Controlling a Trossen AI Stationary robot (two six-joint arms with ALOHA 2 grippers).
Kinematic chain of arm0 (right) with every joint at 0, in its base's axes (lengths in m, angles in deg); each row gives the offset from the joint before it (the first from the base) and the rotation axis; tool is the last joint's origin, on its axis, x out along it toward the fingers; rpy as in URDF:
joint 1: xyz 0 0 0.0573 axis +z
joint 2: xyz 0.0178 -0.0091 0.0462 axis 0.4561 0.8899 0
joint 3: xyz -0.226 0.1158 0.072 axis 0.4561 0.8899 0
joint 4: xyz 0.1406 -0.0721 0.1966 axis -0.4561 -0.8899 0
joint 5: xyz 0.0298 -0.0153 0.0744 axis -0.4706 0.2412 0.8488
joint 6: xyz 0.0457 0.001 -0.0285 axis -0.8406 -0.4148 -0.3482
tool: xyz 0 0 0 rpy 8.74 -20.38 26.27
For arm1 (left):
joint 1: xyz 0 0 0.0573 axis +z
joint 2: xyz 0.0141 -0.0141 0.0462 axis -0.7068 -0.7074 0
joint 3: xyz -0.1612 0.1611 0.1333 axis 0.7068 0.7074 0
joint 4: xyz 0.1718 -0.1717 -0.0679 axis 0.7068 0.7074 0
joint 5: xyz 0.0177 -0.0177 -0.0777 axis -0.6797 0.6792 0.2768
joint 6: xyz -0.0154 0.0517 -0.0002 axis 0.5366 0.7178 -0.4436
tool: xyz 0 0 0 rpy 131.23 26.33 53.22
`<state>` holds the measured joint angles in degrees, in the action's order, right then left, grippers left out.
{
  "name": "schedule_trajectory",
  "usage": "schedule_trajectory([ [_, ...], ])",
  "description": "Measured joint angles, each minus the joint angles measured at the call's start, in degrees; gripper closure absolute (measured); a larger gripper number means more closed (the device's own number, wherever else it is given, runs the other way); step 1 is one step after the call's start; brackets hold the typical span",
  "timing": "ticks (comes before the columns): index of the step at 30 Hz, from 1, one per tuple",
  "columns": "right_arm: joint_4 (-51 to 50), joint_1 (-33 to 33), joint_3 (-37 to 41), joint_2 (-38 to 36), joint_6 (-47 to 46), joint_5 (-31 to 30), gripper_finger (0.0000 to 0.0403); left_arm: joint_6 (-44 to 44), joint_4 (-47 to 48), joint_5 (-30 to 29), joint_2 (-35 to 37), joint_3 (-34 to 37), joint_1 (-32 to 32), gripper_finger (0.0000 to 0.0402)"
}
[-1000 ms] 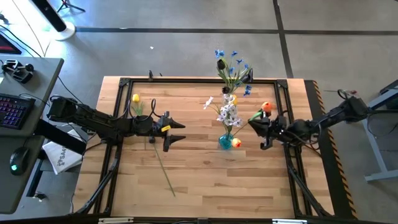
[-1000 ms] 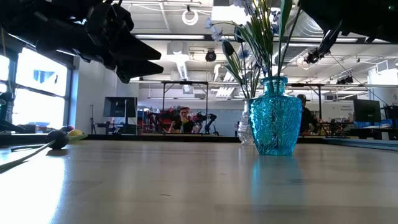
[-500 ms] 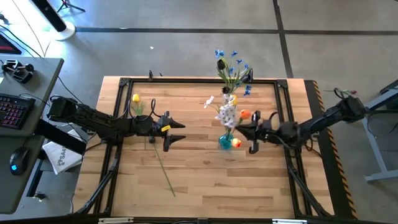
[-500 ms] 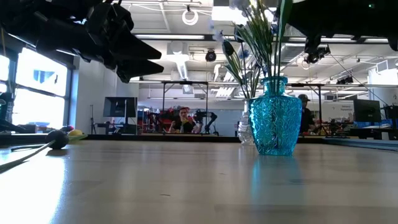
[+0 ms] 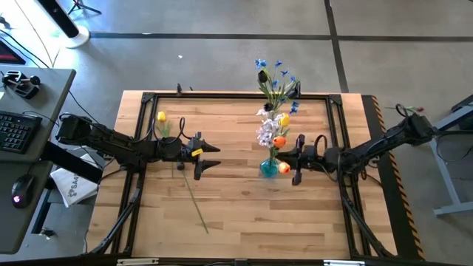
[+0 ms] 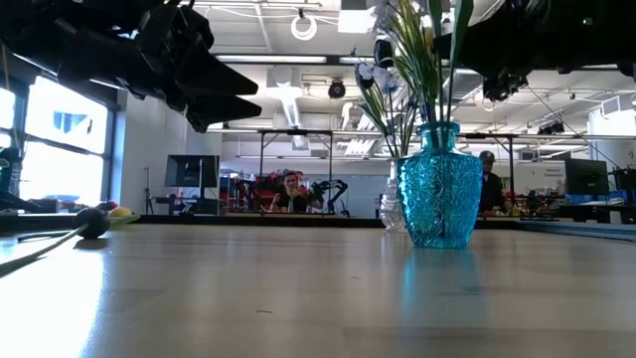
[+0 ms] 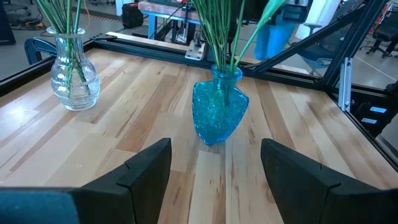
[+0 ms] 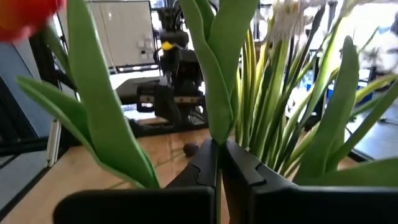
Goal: Sort flowers into vase by color
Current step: Put the orange tulip into the blue flower vase
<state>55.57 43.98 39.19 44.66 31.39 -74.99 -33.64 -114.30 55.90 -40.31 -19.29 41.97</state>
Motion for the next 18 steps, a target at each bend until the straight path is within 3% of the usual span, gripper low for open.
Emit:
schedule_trajectory([
  [11,-4.53,0.00,0.02,0.00,-3.42,-3.47,0.0400,-0.02,0.03,0.00,0.00,0.00,0.00,0.0165],
  [18,-5.25,0.01,0.02,-0.08,-3.84,-4.02,0.0323,0.50,0.11,1.05,0.00,0.00,-0.08,0.0165],
])
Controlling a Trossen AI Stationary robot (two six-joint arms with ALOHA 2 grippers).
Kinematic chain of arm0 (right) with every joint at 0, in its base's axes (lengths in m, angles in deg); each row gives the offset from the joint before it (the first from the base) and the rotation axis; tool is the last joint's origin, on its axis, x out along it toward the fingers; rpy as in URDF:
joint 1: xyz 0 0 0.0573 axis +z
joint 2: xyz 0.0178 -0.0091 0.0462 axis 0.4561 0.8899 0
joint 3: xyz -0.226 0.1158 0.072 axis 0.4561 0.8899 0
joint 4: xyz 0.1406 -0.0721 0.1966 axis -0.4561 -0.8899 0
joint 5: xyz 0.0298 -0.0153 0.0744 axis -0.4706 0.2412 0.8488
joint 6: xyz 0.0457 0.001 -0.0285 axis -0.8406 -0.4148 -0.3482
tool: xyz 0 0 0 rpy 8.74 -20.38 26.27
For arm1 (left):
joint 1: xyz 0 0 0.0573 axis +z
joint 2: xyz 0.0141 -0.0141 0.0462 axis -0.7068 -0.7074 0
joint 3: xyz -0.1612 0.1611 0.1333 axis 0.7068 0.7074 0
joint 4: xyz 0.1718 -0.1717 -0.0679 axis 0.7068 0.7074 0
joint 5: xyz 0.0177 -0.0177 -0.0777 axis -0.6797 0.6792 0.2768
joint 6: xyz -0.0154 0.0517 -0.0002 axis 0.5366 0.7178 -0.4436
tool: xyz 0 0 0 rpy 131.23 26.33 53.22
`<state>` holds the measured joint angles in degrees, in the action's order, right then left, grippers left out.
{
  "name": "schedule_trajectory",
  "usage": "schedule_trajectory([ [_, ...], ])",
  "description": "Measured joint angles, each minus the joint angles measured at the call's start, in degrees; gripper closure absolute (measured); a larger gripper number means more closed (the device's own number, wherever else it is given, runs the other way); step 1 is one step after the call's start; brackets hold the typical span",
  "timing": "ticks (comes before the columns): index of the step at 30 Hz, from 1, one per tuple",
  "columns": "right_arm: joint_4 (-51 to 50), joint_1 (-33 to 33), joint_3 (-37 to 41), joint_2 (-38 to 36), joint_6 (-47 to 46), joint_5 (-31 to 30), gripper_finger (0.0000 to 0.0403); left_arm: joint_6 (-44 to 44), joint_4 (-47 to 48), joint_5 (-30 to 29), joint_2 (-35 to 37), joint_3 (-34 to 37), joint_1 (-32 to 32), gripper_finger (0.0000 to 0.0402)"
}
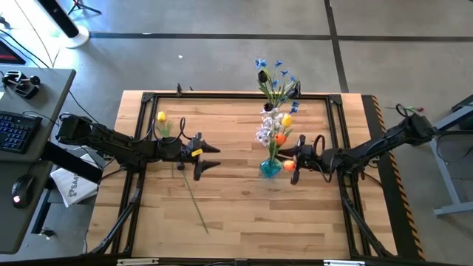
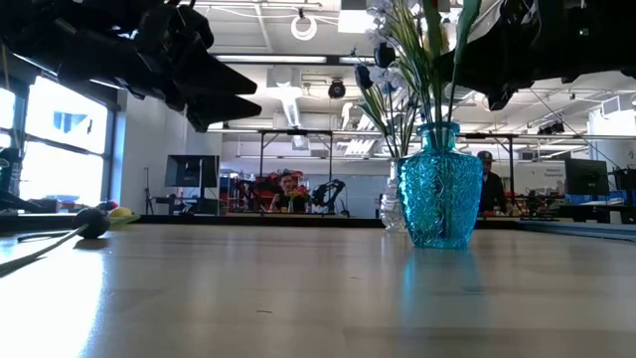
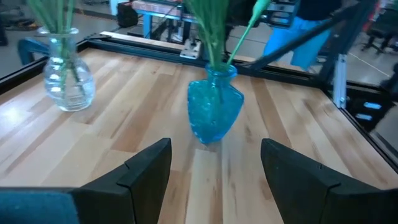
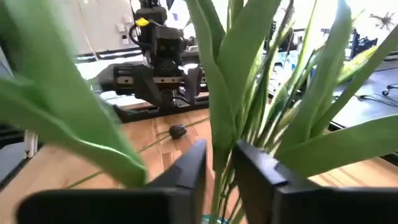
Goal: Sort flowers into vase by color
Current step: Put the orange tulip into the blue flower vase
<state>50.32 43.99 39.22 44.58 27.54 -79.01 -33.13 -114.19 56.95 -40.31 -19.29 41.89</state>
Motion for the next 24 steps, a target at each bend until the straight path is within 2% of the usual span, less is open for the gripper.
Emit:
schedule_trajectory([
  [3,-3.56,0.01,-0.17,-0.61,-0.84,-3.52,0.0276,1.49,-0.03,0.69,0.00,0.00,-0.76,0.0165],
  [8,-14.94,0.05,-3.54,-3.88,-2.00,-4.26,0.0213,2.24,0.34,-4.75,0.00,0.00,-2.41,0.0165],
  [15,-36.31,0.05,-11.41,-7.57,-8.37,-3.92,0.0173,2.09,1.32,-8.26,0.61,-0.31,-4.65,0.0165],
  [17,-41.88,0.05,-13.58,-7.62,-10.54,-3.84,0.0172,2.08,5.45,-10.05,0.61,-1.83,-5.44,0.0165],
  [20,-48.24,0.05,-16.42,-7.57,-12.96,-3.72,0.0171,2.12,16.70,-13.13,0.61,-6.26,-6.64,0.0165],
  [24,-50.46,0.05,-18.95,-7.57,-12.66,-2.68,0.0171,1.41,33.97,-17.13,0.61,-13.00,-8.19,0.0165],
])
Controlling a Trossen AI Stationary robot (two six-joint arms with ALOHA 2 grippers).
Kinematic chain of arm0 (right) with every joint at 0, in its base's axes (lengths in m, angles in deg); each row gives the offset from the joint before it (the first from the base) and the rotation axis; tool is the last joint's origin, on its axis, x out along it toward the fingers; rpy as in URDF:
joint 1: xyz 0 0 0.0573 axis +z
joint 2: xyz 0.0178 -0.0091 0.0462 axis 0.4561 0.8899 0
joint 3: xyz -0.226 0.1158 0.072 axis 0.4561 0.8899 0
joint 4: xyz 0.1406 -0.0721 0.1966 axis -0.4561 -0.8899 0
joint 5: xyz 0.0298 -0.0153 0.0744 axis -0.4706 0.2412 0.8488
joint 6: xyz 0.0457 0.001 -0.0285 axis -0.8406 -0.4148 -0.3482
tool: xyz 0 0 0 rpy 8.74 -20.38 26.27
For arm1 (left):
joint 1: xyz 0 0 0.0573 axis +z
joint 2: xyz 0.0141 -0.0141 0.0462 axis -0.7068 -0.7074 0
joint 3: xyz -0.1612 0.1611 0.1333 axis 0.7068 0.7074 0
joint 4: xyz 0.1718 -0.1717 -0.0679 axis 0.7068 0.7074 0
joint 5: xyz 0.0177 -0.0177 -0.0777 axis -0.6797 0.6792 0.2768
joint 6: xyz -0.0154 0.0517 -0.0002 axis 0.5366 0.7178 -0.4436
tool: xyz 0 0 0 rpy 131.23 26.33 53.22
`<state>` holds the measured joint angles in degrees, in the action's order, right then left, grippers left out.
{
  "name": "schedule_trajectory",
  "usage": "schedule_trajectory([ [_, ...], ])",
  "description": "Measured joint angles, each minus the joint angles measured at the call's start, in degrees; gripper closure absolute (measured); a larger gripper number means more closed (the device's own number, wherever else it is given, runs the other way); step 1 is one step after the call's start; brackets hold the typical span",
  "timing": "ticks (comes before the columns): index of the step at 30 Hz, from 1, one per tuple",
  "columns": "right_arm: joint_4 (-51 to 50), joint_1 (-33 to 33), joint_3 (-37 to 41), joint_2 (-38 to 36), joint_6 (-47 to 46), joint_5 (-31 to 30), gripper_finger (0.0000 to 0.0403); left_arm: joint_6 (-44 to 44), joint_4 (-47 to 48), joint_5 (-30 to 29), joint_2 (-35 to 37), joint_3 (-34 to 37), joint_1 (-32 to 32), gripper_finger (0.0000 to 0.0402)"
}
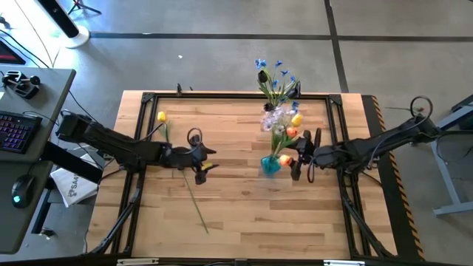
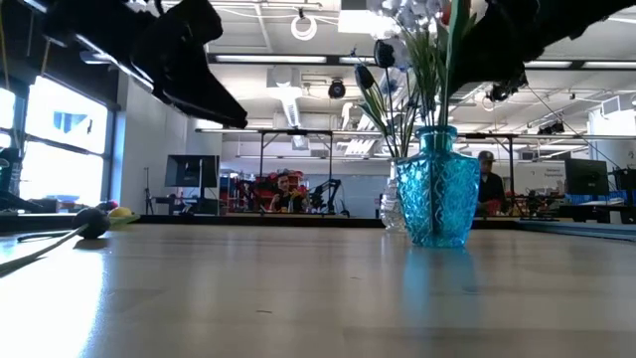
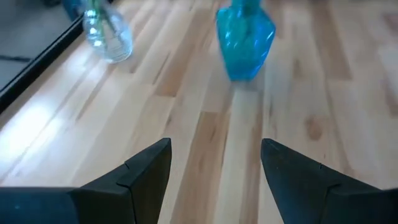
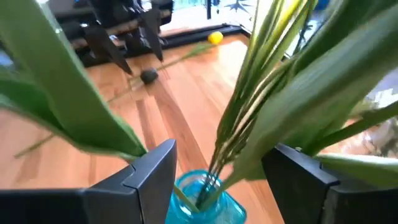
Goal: Sort flowers into vase by color
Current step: Put the orange tulip into the blue flower vase
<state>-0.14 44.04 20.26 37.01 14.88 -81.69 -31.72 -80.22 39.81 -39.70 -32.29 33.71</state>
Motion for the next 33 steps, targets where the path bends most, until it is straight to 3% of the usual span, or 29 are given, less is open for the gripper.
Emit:
schedule_trajectory([
  [9,0.30,0.00,-2.90,0.00,3.30,4.44,0.0171,-4.52,15.88,-7.41,0.00,-7.71,-3.07,0.0165],
  [14,1.23,1.58,-2.90,0.00,4.02,6.06,0.0171,-12.18,25.32,-8.95,0.00,-10.13,-4.25,0.0165],
  [21,8.79,8.23,-2.90,-0.28,9.61,-4.92,0.0171,-27.10,46.43,-8.73,0.00,-14.34,-6.28,0.0165],
  [27,16.86,15.02,-2.92,-0.85,18.21,-13.38,0.0171,-42.97,62.58,-3.09,-0.04,-17.52,-9.74,0.0165],
  [33,23.73,22.26,-2.92,-0.77,26.56,-20.46,0.0171,-64.17,67.78,-1.07,-0.28,-18.01,-16.09,0.0165],
])
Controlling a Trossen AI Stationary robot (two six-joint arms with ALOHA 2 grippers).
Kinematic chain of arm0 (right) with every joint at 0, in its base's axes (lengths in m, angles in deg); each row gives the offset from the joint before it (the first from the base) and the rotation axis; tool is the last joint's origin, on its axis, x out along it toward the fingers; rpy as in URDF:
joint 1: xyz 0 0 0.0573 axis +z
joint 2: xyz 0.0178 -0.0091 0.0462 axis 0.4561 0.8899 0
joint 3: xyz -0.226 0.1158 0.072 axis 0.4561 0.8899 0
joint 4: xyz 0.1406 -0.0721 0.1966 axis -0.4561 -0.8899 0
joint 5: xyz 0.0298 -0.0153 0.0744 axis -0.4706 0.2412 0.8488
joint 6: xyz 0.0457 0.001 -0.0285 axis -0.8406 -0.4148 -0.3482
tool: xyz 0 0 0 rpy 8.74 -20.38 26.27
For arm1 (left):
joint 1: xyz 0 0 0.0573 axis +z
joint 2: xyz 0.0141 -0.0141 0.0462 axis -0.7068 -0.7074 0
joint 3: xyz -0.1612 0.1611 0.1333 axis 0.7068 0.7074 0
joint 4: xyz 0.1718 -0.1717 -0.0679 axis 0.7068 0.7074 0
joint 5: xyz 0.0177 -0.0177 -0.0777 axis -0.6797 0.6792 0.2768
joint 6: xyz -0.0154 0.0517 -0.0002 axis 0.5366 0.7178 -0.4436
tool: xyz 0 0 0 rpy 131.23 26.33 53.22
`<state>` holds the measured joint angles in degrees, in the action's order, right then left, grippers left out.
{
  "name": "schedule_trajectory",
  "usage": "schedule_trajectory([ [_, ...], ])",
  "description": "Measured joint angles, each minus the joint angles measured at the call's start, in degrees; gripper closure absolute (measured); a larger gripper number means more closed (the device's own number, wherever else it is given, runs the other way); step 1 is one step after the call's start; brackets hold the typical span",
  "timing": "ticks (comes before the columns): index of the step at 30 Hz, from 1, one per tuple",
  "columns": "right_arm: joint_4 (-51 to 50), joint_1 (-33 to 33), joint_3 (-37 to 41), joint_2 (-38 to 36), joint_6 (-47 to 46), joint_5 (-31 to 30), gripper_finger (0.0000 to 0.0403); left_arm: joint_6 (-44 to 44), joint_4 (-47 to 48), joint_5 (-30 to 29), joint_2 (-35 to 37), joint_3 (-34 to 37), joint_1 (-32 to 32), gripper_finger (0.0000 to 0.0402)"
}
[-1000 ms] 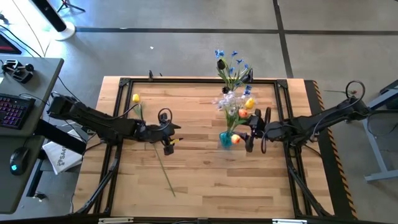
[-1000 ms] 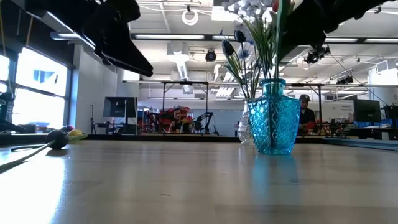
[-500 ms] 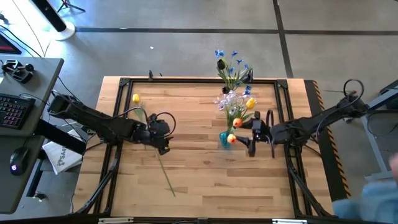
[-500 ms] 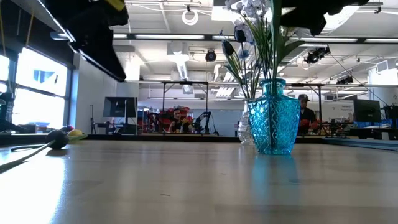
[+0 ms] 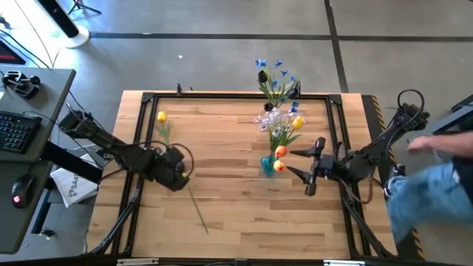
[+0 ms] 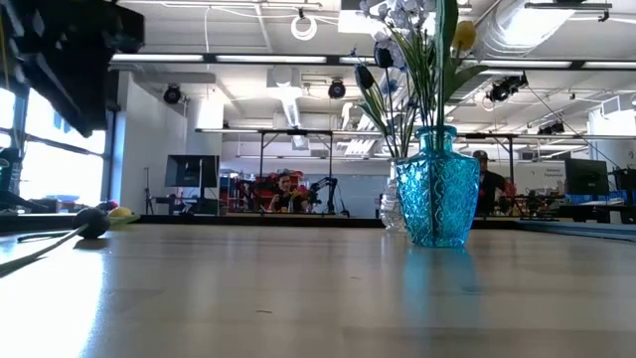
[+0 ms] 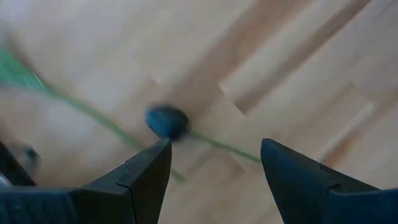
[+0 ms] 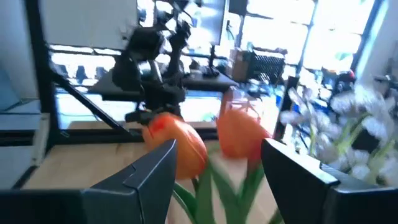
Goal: Sort flowers into vase by color
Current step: Put the orange tulip into the blue flower vase, then put the black tulip into the transparent flower vase
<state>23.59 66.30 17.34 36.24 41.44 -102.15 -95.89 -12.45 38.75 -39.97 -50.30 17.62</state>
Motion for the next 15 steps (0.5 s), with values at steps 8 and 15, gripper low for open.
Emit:
schedule_trajectory([
  [8,6.60,5.42,1.68,4.59,3.66,-0.40,0.0171,-21.84,-1.18,3.12,-3.66,0.00,-8.87,0.0165],
  [15,6.31,2.11,1.97,7.88,0.39,-3.65,0.0171,-28.23,-1.34,2.41,-8.68,0.02,-10.17,0.0165],
])
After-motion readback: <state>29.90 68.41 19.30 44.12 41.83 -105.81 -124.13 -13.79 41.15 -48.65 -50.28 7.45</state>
